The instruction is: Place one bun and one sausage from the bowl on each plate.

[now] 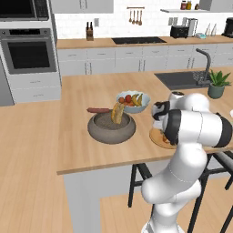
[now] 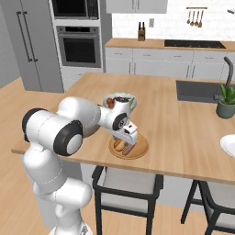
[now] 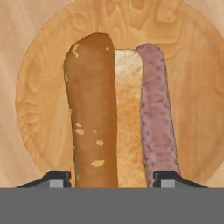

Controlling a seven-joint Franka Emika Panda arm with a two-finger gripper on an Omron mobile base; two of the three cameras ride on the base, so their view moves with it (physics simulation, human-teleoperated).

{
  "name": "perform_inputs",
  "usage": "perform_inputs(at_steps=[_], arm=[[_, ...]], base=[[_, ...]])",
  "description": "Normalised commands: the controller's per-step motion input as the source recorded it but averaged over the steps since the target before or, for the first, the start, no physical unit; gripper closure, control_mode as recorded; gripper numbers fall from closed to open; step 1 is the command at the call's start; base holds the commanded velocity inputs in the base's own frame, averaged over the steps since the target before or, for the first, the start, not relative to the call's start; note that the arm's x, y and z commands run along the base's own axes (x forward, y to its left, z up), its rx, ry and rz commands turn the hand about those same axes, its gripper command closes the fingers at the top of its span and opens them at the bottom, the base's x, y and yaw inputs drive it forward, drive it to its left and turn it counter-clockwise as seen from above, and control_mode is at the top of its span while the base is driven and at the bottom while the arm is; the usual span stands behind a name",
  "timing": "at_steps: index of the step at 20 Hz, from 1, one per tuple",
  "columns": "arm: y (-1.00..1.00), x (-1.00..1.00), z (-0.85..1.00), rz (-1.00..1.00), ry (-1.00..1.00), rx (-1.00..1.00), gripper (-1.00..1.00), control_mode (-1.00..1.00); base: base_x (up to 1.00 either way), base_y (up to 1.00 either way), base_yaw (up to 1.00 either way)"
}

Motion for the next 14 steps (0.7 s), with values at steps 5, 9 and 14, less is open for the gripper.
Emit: perform_inputs(at_steps=[5,9,14], arm=[[0.02,0.0,0.26,0.0,0.0,0.0,-1.0,-1.0],[0.21,0.0,0.53,0.0,0.0,0.0,-1.0,-1.0],[0.49,-0.02,0.74,0.0,0.0,0.0,-1.0,-1.0]], base=[[0.0,0.0,0.0],[0.0,0.0,0.0],[0.0,0.0,0.0]])
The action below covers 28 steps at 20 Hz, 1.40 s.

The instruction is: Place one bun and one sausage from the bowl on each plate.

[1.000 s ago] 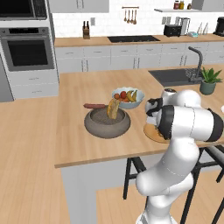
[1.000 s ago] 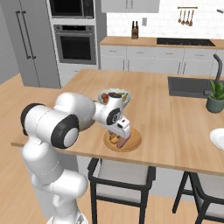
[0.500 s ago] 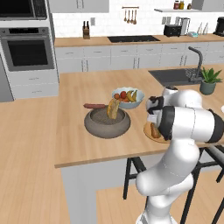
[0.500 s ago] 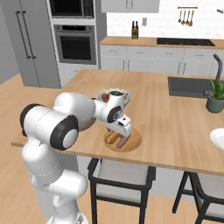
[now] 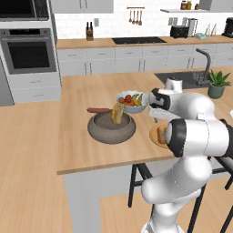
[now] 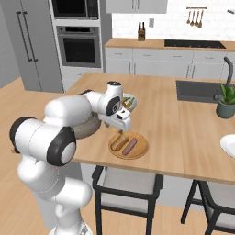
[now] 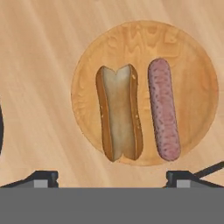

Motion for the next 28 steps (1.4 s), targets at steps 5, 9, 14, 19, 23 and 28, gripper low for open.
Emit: perform_inputs(at_steps=[5,9,14,19,23,28], arm=[[0.77,0.0,0.43,0.0,-0.06,0.0,-1.0,-1.0],[0.88,0.03,0.11,0.0,-0.15,0.0,-1.0,-1.0],[0.94,0.12,0.05,-0.01,-0.18,0.0,-1.0,-1.0],[0.91,0.23,0.22,0.0,-0.09,0.0,-1.0,-1.0],[0.53,0.08,0.09,0.0,-0.1,0.0,-1.0,-1.0],[0.18,0.23,0.15,0.01,0.0,-0.02,-1.0,-1.0]], base=[[0.0,0.0,0.0],[0.0,0.0,0.0],[0.0,0.0,0.0],[0.0,0.0,0.0],[0.0,0.0,0.0],[0.0,0.0,0.0]])
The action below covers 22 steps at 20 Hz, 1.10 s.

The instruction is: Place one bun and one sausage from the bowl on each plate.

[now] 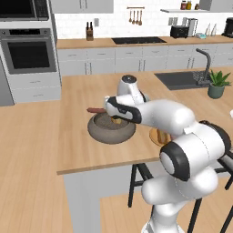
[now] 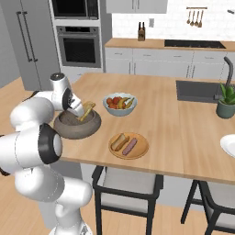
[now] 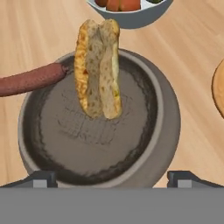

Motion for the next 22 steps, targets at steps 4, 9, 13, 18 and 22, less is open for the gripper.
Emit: perform_inputs(at_steps=[4,9,13,18,22], arm=[[0.0,0.56,0.18,0.01,0.26,-0.05,-1.0,-1.0],[0.0,0.21,-0.19,0.0,0.0,0.0,-1.0,-1.0],[0.0,0.24,-0.3,0.0,0.0,0.0,-1.0,-1.0],[-0.01,0.3,-0.24,0.01,0.0,0.0,-1.0,-1.0],[-0.06,0.17,-0.13,0.01,0.0,0.0,-1.0,-1.0]], base=[[0.0,0.0,0.0],[0.0,0.0,0.0],[0.0,0.0,0.0],[0.0,0.0,0.0],[0.0,0.0,0.0]])
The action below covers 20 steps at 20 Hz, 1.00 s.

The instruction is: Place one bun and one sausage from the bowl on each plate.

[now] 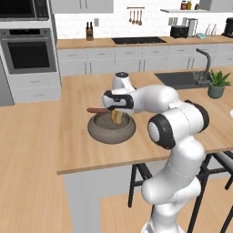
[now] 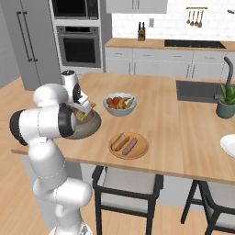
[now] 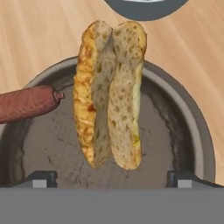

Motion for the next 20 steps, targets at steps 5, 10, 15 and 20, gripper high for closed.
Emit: perform_inputs(at_steps=[5,10,15,20], arm=[[0.0,0.15,-0.17,0.02,-0.01,0.01,-1.0,-1.0],[0.0,0.11,-0.23,0.02,-0.04,0.0,-1.0,-1.0],[0.0,0.13,-0.18,0.01,-0.01,0.0,-1.0,-1.0],[0.0,0.33,-0.02,0.0,0.0,0.0,-1.0,-1.0]], base=[[0.0,0.0,0.0],[0.0,0.0,0.0],[0.0,0.0,0.0],[0.0,0.0,0.0]])
